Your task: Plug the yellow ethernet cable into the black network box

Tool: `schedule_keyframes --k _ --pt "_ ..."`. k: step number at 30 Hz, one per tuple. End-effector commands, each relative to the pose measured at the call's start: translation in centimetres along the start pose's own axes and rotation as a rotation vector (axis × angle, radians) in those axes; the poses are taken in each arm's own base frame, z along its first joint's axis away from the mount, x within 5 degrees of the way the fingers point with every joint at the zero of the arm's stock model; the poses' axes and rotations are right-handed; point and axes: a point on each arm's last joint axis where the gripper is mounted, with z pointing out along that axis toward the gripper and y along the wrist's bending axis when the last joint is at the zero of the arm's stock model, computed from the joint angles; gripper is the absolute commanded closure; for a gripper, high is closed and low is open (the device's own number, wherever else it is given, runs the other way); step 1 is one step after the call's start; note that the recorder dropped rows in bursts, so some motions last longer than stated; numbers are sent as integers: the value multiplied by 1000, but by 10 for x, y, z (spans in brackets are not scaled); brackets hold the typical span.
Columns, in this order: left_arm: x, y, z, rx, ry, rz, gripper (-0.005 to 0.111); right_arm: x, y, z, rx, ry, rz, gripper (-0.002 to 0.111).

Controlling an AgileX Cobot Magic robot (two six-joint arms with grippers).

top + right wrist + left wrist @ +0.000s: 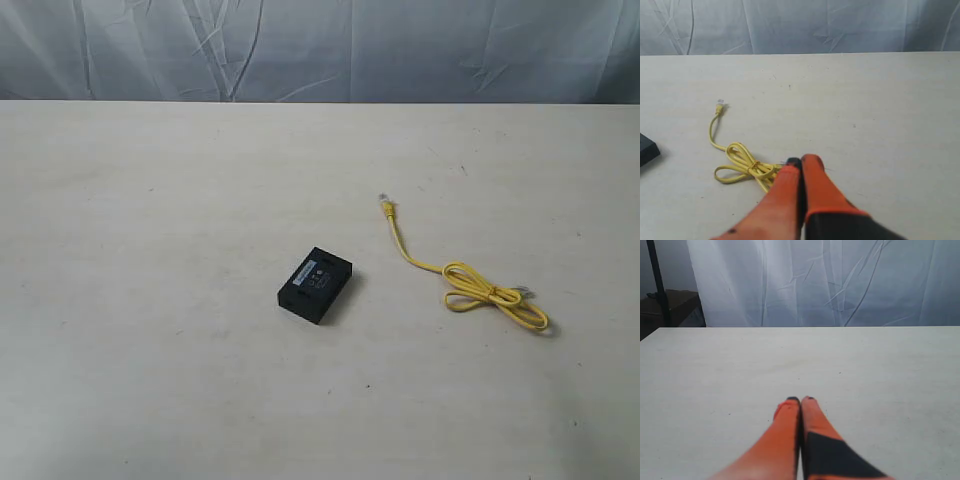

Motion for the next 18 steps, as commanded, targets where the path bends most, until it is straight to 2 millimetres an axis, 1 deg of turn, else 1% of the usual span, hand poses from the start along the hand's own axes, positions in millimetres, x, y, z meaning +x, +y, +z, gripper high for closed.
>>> schedule_keyframes --k 1,5,7,12,14,16,18 --pt "2 0 0 -1 0 -2 107 0 -1 0 10 -17 -13 108" --pt "2 0 0 -1 0 -2 107 -1 -1 0 13 -28 -20 108" --pt "2 0 0 -1 0 -2 107 -5 -1 0 14 -65 -20 108" --pt "2 0 0 -1 0 -2 107 -26 -2 -4 24 -307 -21 108" --pt "2 0 0 -1 0 -2 107 -32 -2 -6 45 -373 -122 108" --pt "2 0 0 -1 0 -2 107 -36 -1 -8 84 -419 -327 108" --pt "2 0 0 -1 0 -2 107 -38 0 -9 109 -435 -469 108"
